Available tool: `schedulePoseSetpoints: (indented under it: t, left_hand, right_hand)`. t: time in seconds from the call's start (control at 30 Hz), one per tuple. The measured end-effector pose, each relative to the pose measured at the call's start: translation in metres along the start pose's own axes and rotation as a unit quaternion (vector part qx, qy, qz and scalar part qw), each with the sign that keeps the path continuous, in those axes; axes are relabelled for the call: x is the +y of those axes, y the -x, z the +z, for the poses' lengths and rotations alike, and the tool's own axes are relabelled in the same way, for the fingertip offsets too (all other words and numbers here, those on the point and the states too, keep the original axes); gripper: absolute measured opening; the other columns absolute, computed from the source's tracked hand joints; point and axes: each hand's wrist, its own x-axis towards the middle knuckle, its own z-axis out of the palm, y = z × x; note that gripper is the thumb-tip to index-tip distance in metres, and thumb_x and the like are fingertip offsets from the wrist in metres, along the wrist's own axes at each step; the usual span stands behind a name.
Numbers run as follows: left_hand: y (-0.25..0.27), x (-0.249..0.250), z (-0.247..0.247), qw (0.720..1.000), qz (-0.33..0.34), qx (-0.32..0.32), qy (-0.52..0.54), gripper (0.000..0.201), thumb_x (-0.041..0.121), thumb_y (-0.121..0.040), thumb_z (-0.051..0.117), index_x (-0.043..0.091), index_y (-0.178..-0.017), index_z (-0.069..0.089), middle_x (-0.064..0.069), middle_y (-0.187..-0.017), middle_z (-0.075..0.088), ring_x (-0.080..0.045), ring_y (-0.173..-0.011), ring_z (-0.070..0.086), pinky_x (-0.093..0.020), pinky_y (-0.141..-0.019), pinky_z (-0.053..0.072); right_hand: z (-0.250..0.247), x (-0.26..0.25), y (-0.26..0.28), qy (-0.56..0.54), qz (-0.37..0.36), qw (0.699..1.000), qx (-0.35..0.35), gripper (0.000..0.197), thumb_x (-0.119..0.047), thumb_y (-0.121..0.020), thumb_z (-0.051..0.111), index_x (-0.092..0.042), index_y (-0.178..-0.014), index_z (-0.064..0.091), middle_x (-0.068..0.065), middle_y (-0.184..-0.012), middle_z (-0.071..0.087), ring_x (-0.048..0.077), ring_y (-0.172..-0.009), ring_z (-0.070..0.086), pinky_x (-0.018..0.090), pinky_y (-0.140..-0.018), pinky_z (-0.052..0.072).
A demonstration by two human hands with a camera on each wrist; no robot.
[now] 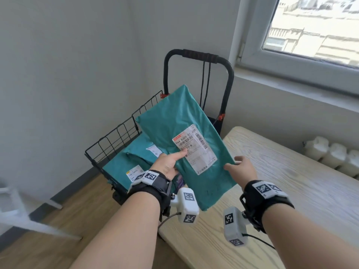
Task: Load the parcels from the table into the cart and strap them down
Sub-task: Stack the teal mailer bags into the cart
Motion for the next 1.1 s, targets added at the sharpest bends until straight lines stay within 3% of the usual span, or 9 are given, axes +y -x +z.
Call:
schedulePoseSetpoints:
  t: [0.1,0.3,0.4,0.47,0.53,0.7,0.9,1.0,1.1]
  left_hand:
    - [-0.020,0.025,-0.013,0.999,0.006,0.024,0.026,0.014,0.007,-0.087,0.068,0.004,-0.100,0.065,-0.017,-0.109,0.069,-0.029,-0.094,0.067,-0.045,-0.087,0.053]
    - [-0.053,0.060,-0.042,0.994,0.004,0.064,0.085,0.011,0.010,-0.086,0.069,0.007,-0.096,0.068,-0.019,-0.105,0.071,-0.032,-0.096,0.069,-0.044,-0.071,0.055]
    - [-0.071,0.068,-0.057,0.994,-0.006,0.071,0.081,0.005,0.010,-0.088,0.067,0.008,-0.093,0.068,-0.018,-0.105,0.071,-0.032,-0.095,0.068,-0.049,-0.080,0.054]
    - [-0.087,0.077,-0.067,0.996,-0.017,0.068,0.057,0.003,0.008,-0.089,0.065,0.007,-0.090,0.067,-0.020,-0.107,0.069,-0.033,-0.100,0.066,-0.053,-0.091,0.050]
    - [-0.105,0.087,-0.079,0.997,-0.033,0.057,0.030,0.005,0.006,-0.091,0.062,0.005,-0.092,0.067,-0.020,-0.109,0.068,-0.033,-0.101,0.066,-0.053,-0.094,0.049]
    - [-0.138,0.107,-0.109,0.996,-0.089,0.004,-0.022,0.013,-0.002,-0.094,0.053,0.000,-0.100,0.064,-0.018,-0.105,0.068,-0.028,-0.086,0.068,-0.037,-0.065,0.056]
    - [-0.177,0.126,-0.157,0.986,-0.103,0.064,-0.113,0.028,0.001,-0.087,0.065,-0.001,-0.114,0.058,-0.021,-0.117,0.066,-0.030,-0.090,0.067,-0.045,-0.081,0.054]
    - [-0.186,0.141,-0.178,0.924,-0.039,0.176,-0.338,0.083,0.016,-0.077,0.078,0.008,-0.144,0.030,-0.016,-0.140,0.047,-0.032,-0.116,0.057,-0.039,-0.090,0.048]
    - [-0.190,0.156,-0.186,0.850,0.118,0.161,-0.487,0.077,0.010,-0.077,0.073,0.021,-0.143,0.034,-0.006,-0.141,0.040,-0.021,-0.110,0.054,-0.028,-0.078,0.044]
  right_hand:
    - [0.014,-0.009,-0.019,-0.033,0.003,0.999,0.019,0.073,-0.028,-0.083,0.070,-0.011,-0.143,0.033,0.008,-0.126,0.056,0.025,-0.109,0.057,0.038,-0.091,0.046]
    - [0.052,-0.039,-0.039,-0.167,0.023,0.983,-0.066,0.096,-0.051,-0.053,0.085,-0.018,-0.132,0.042,0.004,-0.124,0.060,0.024,-0.104,0.065,0.046,-0.085,0.057]
    - [0.067,-0.062,-0.043,-0.074,-0.013,0.997,0.018,0.109,-0.051,-0.056,0.086,-0.016,-0.144,0.033,0.006,-0.140,0.051,0.025,-0.122,0.055,0.045,-0.101,0.048]
    - [0.075,-0.077,-0.043,0.023,-0.057,0.995,0.084,0.101,-0.042,-0.070,0.082,-0.016,-0.149,0.026,0.006,-0.148,0.041,0.023,-0.133,0.043,0.042,-0.109,0.040]
    - [0.087,-0.092,-0.045,0.066,-0.096,0.991,0.061,0.093,-0.043,-0.074,0.080,-0.020,-0.149,0.030,0.003,-0.143,0.047,0.021,-0.128,0.048,0.040,-0.105,0.044]
    - [0.138,-0.138,-0.053,0.095,-0.114,0.988,-0.047,0.058,-0.042,-0.072,0.080,-0.026,-0.124,0.058,-0.011,-0.112,0.065,0.011,-0.100,0.063,0.029,-0.089,0.051]
    - [0.210,-0.166,-0.074,0.113,-0.085,0.986,-0.086,0.009,-0.014,-0.084,0.069,-0.014,-0.093,0.068,0.004,-0.093,0.071,0.022,-0.087,0.066,0.034,-0.079,0.055]
    - [0.231,-0.164,-0.082,0.221,-0.099,0.967,-0.077,0.019,-0.012,-0.086,0.059,-0.021,-0.071,0.055,0.003,-0.079,0.062,0.024,-0.078,0.058,0.028,-0.066,0.044]
    - [0.242,-0.160,-0.087,0.297,-0.083,0.945,-0.107,0.020,-0.009,-0.086,0.053,-0.016,-0.068,0.051,0.006,-0.073,0.056,0.028,-0.074,0.055,0.029,-0.061,0.042]
